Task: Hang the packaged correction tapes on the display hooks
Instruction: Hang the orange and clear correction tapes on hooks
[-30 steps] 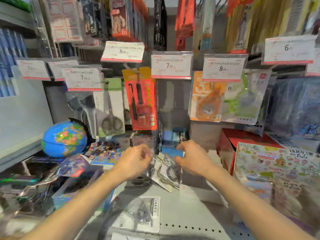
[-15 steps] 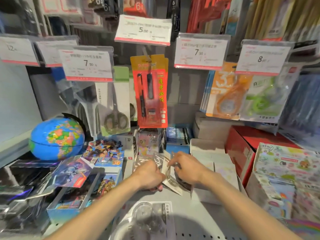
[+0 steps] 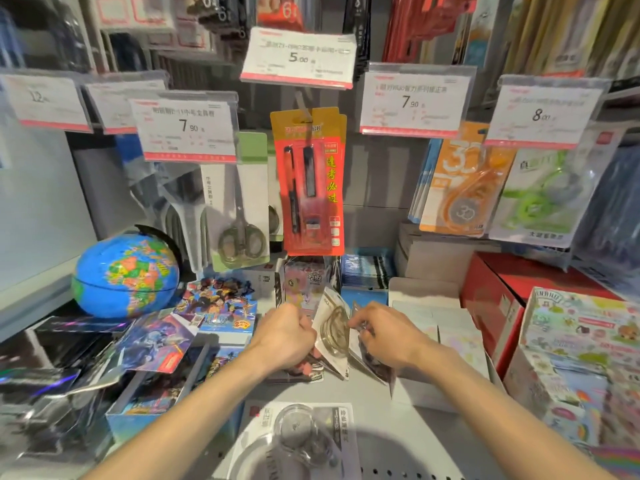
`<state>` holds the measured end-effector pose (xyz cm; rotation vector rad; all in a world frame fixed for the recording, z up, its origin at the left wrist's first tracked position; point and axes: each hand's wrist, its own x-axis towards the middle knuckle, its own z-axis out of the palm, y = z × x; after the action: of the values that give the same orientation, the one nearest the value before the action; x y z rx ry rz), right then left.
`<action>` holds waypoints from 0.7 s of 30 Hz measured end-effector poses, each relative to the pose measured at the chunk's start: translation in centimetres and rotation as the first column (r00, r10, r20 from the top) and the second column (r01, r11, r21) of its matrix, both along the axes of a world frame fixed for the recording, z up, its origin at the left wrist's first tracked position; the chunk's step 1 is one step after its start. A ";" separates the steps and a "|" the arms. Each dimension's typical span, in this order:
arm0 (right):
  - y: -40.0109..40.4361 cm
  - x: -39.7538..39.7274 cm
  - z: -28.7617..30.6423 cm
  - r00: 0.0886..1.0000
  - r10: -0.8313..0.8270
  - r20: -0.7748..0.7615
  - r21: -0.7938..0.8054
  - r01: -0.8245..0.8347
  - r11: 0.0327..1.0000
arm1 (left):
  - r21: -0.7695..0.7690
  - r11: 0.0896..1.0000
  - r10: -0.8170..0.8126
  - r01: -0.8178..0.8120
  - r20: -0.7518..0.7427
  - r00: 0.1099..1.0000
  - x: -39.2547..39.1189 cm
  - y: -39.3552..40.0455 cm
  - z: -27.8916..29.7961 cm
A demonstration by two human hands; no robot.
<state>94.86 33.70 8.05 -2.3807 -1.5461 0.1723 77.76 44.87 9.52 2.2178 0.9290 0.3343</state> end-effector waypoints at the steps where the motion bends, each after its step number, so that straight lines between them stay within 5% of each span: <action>1: 0.1 0.0 -0.1 1.000 0.004 -0.001 -0.009 -0.004 1.000 | 0.018 1.000 0.017 -0.017 0.008 1.000 -0.5 0.2 0.4; 4: 0.5 -0.2 -0.2 0.999 -0.029 -0.041 -0.018 0.028 0.999 | 0.019 0.998 0.052 -0.052 0.031 0.998 -2.1 0.6 1.6; 7: 1.4 -0.7 -0.1 0.962 -0.095 -0.255 0.102 0.125 0.987 | -0.093 0.991 0.101 -0.092 0.099 0.990 -3.5 1.2 2.3; 11: 2.9 -2.4 0.2 0.667 -0.091 -0.739 0.162 0.308 0.938 | -0.288 0.954 0.131 -0.077 0.171 0.977 -4.8 1.5 2.4; 14: 3.6 -3.3 0.3 0.492 -0.021 -0.870 0.167 0.333 0.928 | -0.334 0.941 0.114 -0.045 0.189 0.975 -5.1 1.4 1.8; 18: 3.3 -3.6 0.3 0.456 0.018 -0.890 0.219 0.392 0.893 | -0.380 0.925 0.074 0.005 0.194 0.978 -5.1 1.5 1.3; 21: 2.3 -3.6 0.5 0.545 0.000 -0.839 0.260 0.399 0.879 | -0.393 0.918 0.013 0.054 0.166 0.986 -4.9 1.5 1.3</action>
<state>91.21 35.96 8.54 -1.6692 -0.7199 0.7082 72.83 46.33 10.77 1.7970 0.8019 0.2857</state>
